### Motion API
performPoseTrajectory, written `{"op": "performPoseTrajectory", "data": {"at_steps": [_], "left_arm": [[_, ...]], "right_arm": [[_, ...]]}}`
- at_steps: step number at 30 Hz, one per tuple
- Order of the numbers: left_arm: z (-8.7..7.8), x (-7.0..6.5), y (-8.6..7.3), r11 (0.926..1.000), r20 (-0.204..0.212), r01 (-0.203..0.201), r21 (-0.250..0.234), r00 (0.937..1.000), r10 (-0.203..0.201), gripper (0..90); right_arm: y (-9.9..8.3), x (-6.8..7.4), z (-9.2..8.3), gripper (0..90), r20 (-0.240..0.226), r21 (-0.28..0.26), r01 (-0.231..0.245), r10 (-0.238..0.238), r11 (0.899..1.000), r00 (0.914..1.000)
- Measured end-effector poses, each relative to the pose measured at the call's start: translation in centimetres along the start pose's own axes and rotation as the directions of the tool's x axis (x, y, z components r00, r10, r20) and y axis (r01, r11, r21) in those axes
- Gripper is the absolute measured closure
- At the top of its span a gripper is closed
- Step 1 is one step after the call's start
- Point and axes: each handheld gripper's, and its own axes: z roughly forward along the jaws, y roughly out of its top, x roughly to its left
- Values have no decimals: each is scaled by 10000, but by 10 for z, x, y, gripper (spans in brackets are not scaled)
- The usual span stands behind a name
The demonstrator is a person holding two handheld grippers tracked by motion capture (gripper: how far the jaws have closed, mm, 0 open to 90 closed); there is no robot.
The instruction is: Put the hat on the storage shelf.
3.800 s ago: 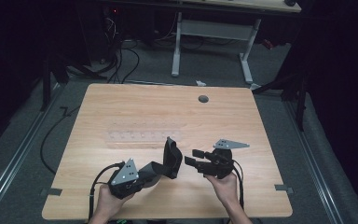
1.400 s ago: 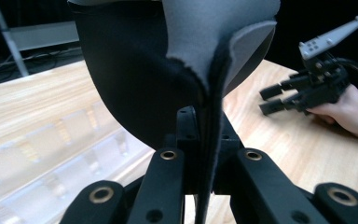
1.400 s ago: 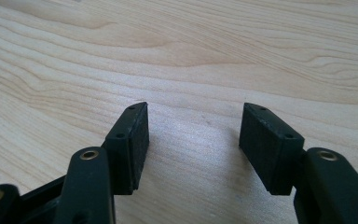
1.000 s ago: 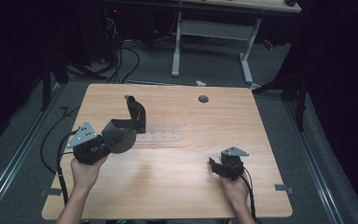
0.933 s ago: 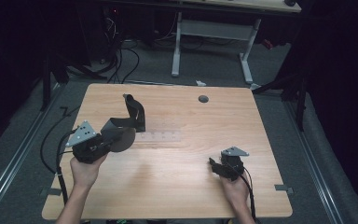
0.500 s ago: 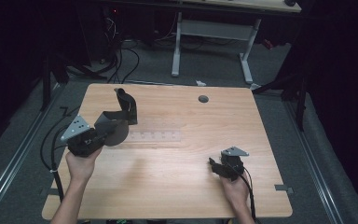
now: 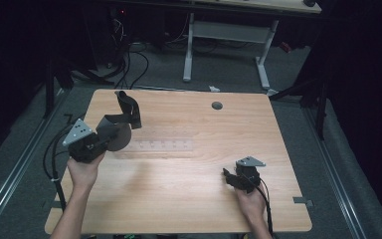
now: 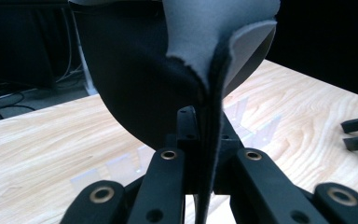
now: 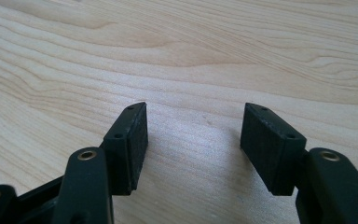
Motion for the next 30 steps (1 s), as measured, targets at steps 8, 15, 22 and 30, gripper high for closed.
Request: {"op": "performPoseTrajectory", "data": {"at_steps": [8,15,22,30], "left_arm": [[7,13,-2,9991,-407,-395,-128,9984,389,859],[12,22,-5,9958,-755,-906,-115,9931,895,859],[18,27,-11,9918,-960,-1279,50,9871,1278,859],[23,30,-16,9876,-1185,-1569,110,9804,1571,858]], "right_arm": [[0,0,0,416,-1,4,16,-16,10000,10000],[0,0,0,413,-14,9,22,-22,10000,10000],[0,0,0,411,-16,12,25,-25,10000,10000],[0,0,0,408,-20,7,59,-59,10000,10000]]}}
